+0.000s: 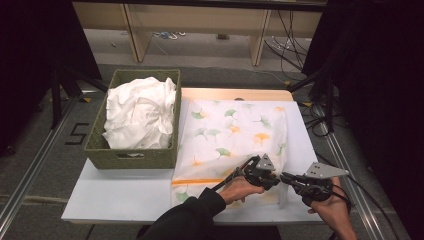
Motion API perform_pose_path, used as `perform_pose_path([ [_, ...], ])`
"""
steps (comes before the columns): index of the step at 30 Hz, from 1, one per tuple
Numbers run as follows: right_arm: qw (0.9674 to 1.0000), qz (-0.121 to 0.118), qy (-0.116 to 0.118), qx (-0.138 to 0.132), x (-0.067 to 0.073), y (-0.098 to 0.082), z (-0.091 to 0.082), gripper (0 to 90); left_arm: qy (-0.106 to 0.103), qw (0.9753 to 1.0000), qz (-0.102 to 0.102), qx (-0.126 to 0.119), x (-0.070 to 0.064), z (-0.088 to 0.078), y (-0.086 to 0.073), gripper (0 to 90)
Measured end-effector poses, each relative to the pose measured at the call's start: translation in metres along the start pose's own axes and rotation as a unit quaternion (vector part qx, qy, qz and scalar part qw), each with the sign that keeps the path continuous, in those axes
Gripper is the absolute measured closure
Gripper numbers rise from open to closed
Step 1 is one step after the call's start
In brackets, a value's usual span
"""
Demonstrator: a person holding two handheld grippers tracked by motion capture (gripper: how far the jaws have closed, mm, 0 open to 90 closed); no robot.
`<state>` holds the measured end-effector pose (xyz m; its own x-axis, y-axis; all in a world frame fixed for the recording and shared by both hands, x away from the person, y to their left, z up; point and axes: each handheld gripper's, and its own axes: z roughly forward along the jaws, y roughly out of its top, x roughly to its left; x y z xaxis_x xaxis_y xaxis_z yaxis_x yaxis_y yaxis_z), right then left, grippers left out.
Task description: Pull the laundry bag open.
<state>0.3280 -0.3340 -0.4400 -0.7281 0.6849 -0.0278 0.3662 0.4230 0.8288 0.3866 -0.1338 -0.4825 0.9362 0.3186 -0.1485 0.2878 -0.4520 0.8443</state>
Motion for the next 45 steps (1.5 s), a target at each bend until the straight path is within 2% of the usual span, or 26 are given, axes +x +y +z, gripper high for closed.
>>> perform_pose_path([
  [3,1.0,0.009,0.001,0.001,0.001,-0.001,0.0,85.8,0.003,1.0,0.005,-0.005,-0.002,0.0,0.0,84.2],
  [5,0.9999,0.011,-0.001,0.001,0.001,-0.001,-0.001,85.8,0.005,0.9997,0.023,-0.001,-0.002,-0.003,0.001,84.4],
  [7,0.9999,0.01,-0.006,0.001,-0.001,-0.001,-0.002,85.8,0.004,0.9998,0.019,-0.008,-0.005,-0.004,0.0,88.1],
  [8,1.0,0.0,-0.01,-0.001,-0.003,-0.001,-0.002,85.8,0.004,0.9997,0.021,-0.007,-0.006,-0.004,0.0,88.2],
  [9,1.0,0.009,-0.002,-0.002,-0.003,-0.002,-0.002,85.8,0.007,0.9996,0.025,-0.004,-0.006,-0.004,0.0,88.3],
  [12,1.0,0.003,-0.006,0.0,-0.003,-0.001,-0.002,85.6,0.006,0.9998,0.02,-0.003,-0.003,-0.002,0.0,88.3],
  [13,0.9999,0.013,-0.007,0.004,0.0,-0.001,-0.001,85.7,0.002,0.9999,0.015,-0.005,-0.003,-0.001,0.0,88.1],
  [15,0.9999,0.011,-0.005,0.005,0.0,-0.002,-0.001,85.7,0.003,0.9998,0.021,0.0,-0.001,-0.001,0.0,87.5],
  [17,0.9999,0.014,-0.001,0.005,0.0,-0.002,-0.001,85.6,0.001,0.9998,0.016,-0.008,-0.002,0.0,0.0,87.5],
  [18,0.9999,0.016,0.0,0.005,-0.001,-0.002,-0.001,85.6,0.002,0.9998,0.018,-0.004,-0.001,0.0,0.0,87.4],
  [20,1.0,0.007,-0.002,0.003,-0.002,-0.002,-0.001,85.5,0.004,0.9998,0.018,-0.003,-0.001,0.0,0.0,88.1],
  [24,0.9998,0.018,-0.001,0.001,-0.003,-0.003,0.002,81.4,0.011,0.9997,0.022,0.0,-0.003,0.0,0.0,88.5],
  [27,0.9992,0.038,0.005,0.009,-0.001,-0.005,0.004,80.8,0.011,0.9995,0.029,0.006,-0.003,0.0,0.0,88.6],
  [29,0.9996,0.027,-0.002,0.007,-0.002,-0.005,0.003,83.9,0.01,0.9997,0.023,0.003,-0.004,0.0,0.0,88.8],
  [30,0.9997,0.023,0.002,0.012,-0.002,-0.004,0.003,84.6,0.012,0.9996,0.027,0.004,-0.004,0.0,0.0,88.8],
  [31,0.9998,0.012,-0.004,0.013,-0.002,-0.003,0.002,85.1,0.015,0.9994,0.03,0.005,-0.005,0.001,0.0,88.9],
  [33,0.9998,0.007,-0.009,0.018,0.0,-0.001,0.001,85.6,0.027,0.9986,0.044,0.01,-0.007,0.001,0.003,88.9],
  [35,0.9997,0.008,-0.011,0.018,0.0,0.0,-0.001,85.6,0.032,0.9988,0.038,0.005,-0.007,0.001,0.005,89.0],
  [36,0.9997,0.005,-0.021,0.013,-0.001,0.001,-0.003,85.7,0.029,0.999,0.034,0.005,-0.006,0.001,0.005,88.9],
  [37,0.9998,0.003,-0.017,0.012,-0.002,0.001,-0.004,85.7,0.036,0.9987,0.035,0.009,-0.004,0.001,0.005,89.0],
  [38,0.9996,0.006,-0.026,0.012,-0.003,0.0,-0.007,85.8,0.041,0.9984,0.037,0.013,-0.001,0.0,0.004,89.0],
  [39,0.9991,0.024,-0.029,0.018,-0.002,-0.001,-0.01,85.8,0.041,0.9988,0.024,0.014,0.002,0.0,0.003,89.0],
  [40,0.9989,0.02,-0.037,0.018,-0.006,-0.002,-0.013,85.8,0.045,0.9988,0.017,0.013,0.004,-0.003,0.001,89.0],
  [43,0.9981,0.035,-0.047,0.02,-0.011,-0.006,-0.02,85.8,0.054,0.9982,0.016,0.02,0.007,-0.011,-0.007,89.0],
  [44,0.9981,0.025,-0.054,0.016,-0.014,-0.008,-0.02,85.8,0.056,0.9979,0.02,0.027,0.009,-0.013,-0.008,89.0],
  [45,0.9978,0.027,-0.058,0.017,-0.015,-0.009,-0.02,85.9,0.06,0.9976,0.016,0.031,0.012,-0.016,-0.011,89.0],
])
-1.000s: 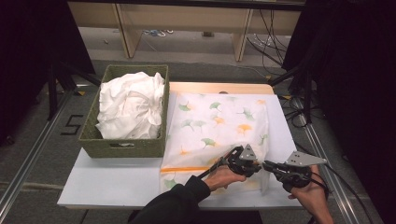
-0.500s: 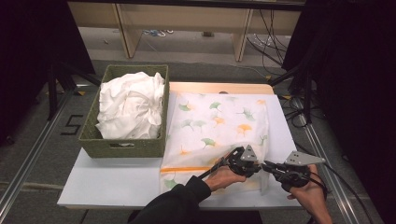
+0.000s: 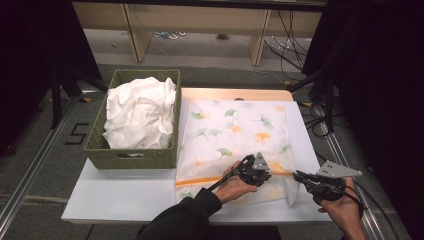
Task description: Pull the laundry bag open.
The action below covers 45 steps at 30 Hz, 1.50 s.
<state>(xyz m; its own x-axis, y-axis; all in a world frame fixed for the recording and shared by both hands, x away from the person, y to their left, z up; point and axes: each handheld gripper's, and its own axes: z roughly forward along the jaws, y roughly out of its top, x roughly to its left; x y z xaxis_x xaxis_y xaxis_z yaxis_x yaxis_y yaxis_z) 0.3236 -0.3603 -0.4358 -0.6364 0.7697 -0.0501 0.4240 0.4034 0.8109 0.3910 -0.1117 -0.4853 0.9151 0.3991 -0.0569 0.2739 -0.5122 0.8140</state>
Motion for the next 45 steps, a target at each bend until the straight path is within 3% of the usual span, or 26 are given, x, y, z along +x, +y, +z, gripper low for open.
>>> perform_pose_path([
  [9,0.9998,-0.008,-0.008,0.013,-0.002,-0.003,0.003,85.8,0.009,0.9994,-0.033,0.005,0.01,-0.014,-0.017,89.0],
  [10,0.9999,-0.001,-0.006,0.015,-0.001,-0.004,0.004,85.8,0.007,0.9994,-0.033,0.003,0.01,-0.014,-0.018,89.0],
  [13,0.9998,-0.015,-0.006,0.014,-0.004,-0.004,0.005,85.8,0.011,0.9996,-0.027,0.004,0.01,-0.016,-0.017,89.0],
  [16,0.9998,-0.006,-0.013,0.017,-0.007,-0.006,0.004,85.8,0.012,0.9996,-0.024,0.004,0.012,-0.021,-0.017,89.0],
  [17,0.9997,0.002,-0.014,0.018,-0.006,-0.008,0.005,85.8,0.011,0.9995,-0.03,0.006,0.013,-0.024,-0.018,89.0],
  [20,0.9995,-0.005,-0.023,0.022,-0.012,-0.011,0.005,85.8,0.022,0.9989,-0.041,0.008,0.02,-0.036,-0.027,89.0],
  [24,0.9994,0.009,-0.018,0.026,-0.011,-0.012,0.006,85.8,0.034,0.9982,-0.049,0.012,0.03,-0.051,-0.04,89.0],
  [25,0.9994,-0.003,-0.022,0.025,-0.013,-0.012,0.007,85.8,0.037,0.9978,-0.054,0.01,0.031,-0.053,-0.043,89.0],
  [28,0.9994,0.002,-0.023,0.026,-0.012,-0.014,0.008,85.8,0.043,0.9977,-0.047,0.02,0.036,-0.058,-0.048,89.0],
  [30,0.9994,0.009,-0.02,0.028,-0.011,-0.013,0.008,85.8,0.049,0.9971,-0.057,0.016,0.039,-0.059,-0.05,89.0],
  [31,0.9995,0.0,-0.017,0.028,-0.012,-0.013,0.009,85.8,0.048,0.9971,-0.055,0.021,0.04,-0.061,-0.05,89.0],
  [34,0.9994,0.003,-0.018,0.029,-0.012,-0.014,0.009,85.8,0.048,0.9975,-0.047,0.02,0.04,-0.064,-0.05,89.0],
  [35,0.9995,-0.003,-0.018,0.027,-0.014,-0.014,0.01,85.8,0.052,0.997,-0.053,0.02,0.039,-0.064,-0.05,89.0],
  [36,0.9994,0.004,-0.019,0.029,-0.014,-0.014,0.01,85.8,0.046,0.9979,-0.041,0.021,0.04,-0.065,-0.051,89.0],
  [38,0.9993,0.001,-0.023,0.03,-0.015,-0.016,0.009,85.8,0.047,0.9974,-0.05,0.025,0.038,-0.067,-0.053,89.0],
  [42,0.9989,0.016,-0.026,0.037,-0.016,-0.017,0.009,85.8,0.046,0.9978,-0.045,0.018,0.038,-0.073,-0.057,89.0],
  [43,0.9989,0.001,-0.029,0.036,-0.018,-0.018,0.009,85.8,0.046,0.9975,-0.047,0.024,0.038,-0.077,-0.059,89.0],
  [45,0.9988,0.016,-0.029,0.037,-0.018,-0.019,0.009,85.8,0.049,0.9968,-0.061,0.017,0.037,-0.081,-0.062,89.0],
])
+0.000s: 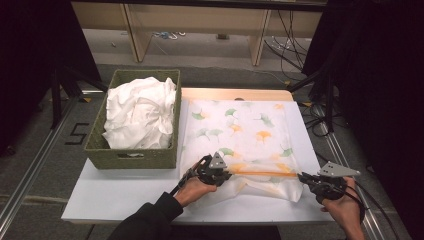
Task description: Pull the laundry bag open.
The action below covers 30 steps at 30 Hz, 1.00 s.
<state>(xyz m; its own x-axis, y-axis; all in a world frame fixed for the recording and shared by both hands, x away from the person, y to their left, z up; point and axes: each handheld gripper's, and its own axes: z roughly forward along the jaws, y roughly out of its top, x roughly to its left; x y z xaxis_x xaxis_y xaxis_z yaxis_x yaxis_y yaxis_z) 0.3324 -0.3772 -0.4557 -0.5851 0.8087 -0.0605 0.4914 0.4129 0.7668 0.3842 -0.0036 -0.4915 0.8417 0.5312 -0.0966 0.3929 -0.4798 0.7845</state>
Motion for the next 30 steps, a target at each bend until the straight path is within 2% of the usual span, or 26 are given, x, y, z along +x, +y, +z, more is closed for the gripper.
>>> perform_pose_path([
  [1,1.0,-0.007,0.0,0.0,-0.002,0.0,0.0,85.7,0.003,0.9999,0.011,0.008,0.002,-0.004,-0.001,89.0],
  [3,1.0,-0.005,-0.003,-0.001,-0.004,-0.001,0.001,85.7,0.004,1.0,0.007,0.005,0.002,-0.009,-0.005,88.9],
  [4,1.0,0.002,-0.006,0.002,-0.004,-0.002,0.0,85.7,0.004,0.9999,0.013,0.006,0.004,-0.012,-0.006,89.0],
  [6,0.9999,-0.004,-0.012,0.004,-0.007,-0.003,-0.001,85.7,0.01,0.9999,0.008,0.007,0.006,-0.016,-0.011,88.9],
  [7,0.9999,0.006,-0.011,0.002,-0.007,-0.003,-0.001,85.7,0.011,0.9999,0.005,0.009,0.007,-0.018,-0.013,89.0],
  [8,0.9999,0.002,-0.01,0.001,-0.009,-0.004,0.0,85.7,0.013,0.9999,0.002,0.009,0.007,-0.02,-0.015,88.9],
  [11,0.9999,-0.006,-0.012,0.001,-0.011,-0.004,0.0,85.7,0.014,0.9998,0.005,0.009,0.008,-0.023,-0.018,88.9],
  [13,0.9999,0.001,-0.017,0.004,-0.011,-0.005,0.0,85.8,0.016,0.9998,0.003,0.009,0.009,-0.026,-0.02,89.0],
  [14,0.9999,0.005,-0.012,0.005,-0.011,-0.005,0.001,85.7,0.025,0.9996,0.004,0.014,0.01,-0.028,-0.022,89.0],
  [16,0.9999,0.004,-0.014,0.006,-0.011,-0.006,0.001,85.7,0.024,0.9996,-0.001,0.012,0.011,-0.029,-0.024,89.0],
  [20,0.9997,0.012,-0.016,0.01,-0.012,-0.007,0.0,85.8,0.031,0.9993,0.007,0.018,0.013,-0.035,-0.026,89.0],
  [22,0.9998,0.012,-0.016,0.009,-0.012,-0.007,0.001,85.8,0.031,0.9994,0.004,0.017,0.013,-0.036,-0.027,89.0],
  [23,0.9998,0.003,-0.018,0.009,-0.013,-0.007,0.001,85.7,0.037,0.9991,0.003,0.02,0.014,-0.04,-0.03,88.9],
  [25,0.9997,-0.001,-0.022,0.013,-0.014,-0.007,0.0,85.7,0.04,0.999,0.002,0.018,0.016,-0.044,-0.032,89.0],
  [27,0.9998,0.007,-0.015,0.012,-0.014,-0.008,0.002,85.7,0.04,0.999,0.0,0.017,0.018,-0.05,-0.035,89.0],
  [28,0.9997,0.0,-0.021,0.012,-0.015,-0.009,0.002,85.7,0.044,0.9988,-0.002,0.019,0.018,-0.052,-0.036,89.0],
  [30,0.9995,0.015,-0.021,0.016,-0.015,-0.01,0.001,85.7,0.053,0.9984,-0.005,0.019,0.021,-0.058,-0.039,88.9],
])
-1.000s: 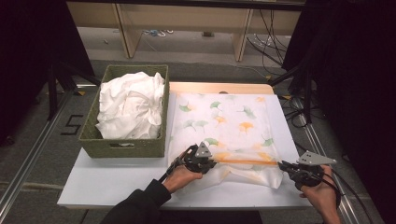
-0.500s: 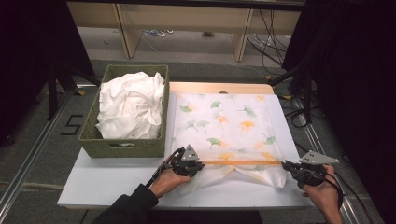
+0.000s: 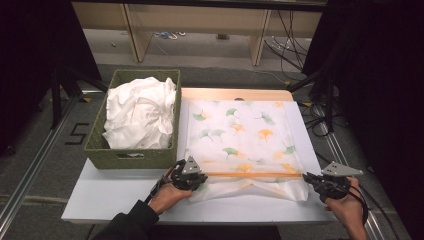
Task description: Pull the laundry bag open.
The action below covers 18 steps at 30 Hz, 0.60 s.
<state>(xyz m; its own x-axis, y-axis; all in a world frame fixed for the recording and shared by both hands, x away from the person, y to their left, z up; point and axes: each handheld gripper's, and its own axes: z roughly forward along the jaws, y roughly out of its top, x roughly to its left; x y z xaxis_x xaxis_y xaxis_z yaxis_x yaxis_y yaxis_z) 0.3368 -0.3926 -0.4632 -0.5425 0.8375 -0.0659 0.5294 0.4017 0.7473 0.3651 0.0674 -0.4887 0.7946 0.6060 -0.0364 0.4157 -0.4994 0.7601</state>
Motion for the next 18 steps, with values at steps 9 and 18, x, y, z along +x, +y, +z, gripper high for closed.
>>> perform_pose_path([
  [9,1.0,0.004,-0.005,0.004,-0.004,-0.002,0.001,85.7,0.018,0.9998,-0.011,0.002,0.013,-0.02,-0.013,88.9],
  [18,1.0,0.006,-0.002,0.004,-0.01,-0.005,0.002,85.6,0.039,0.9991,-0.006,0.012,0.016,-0.032,-0.02,88.9],
])
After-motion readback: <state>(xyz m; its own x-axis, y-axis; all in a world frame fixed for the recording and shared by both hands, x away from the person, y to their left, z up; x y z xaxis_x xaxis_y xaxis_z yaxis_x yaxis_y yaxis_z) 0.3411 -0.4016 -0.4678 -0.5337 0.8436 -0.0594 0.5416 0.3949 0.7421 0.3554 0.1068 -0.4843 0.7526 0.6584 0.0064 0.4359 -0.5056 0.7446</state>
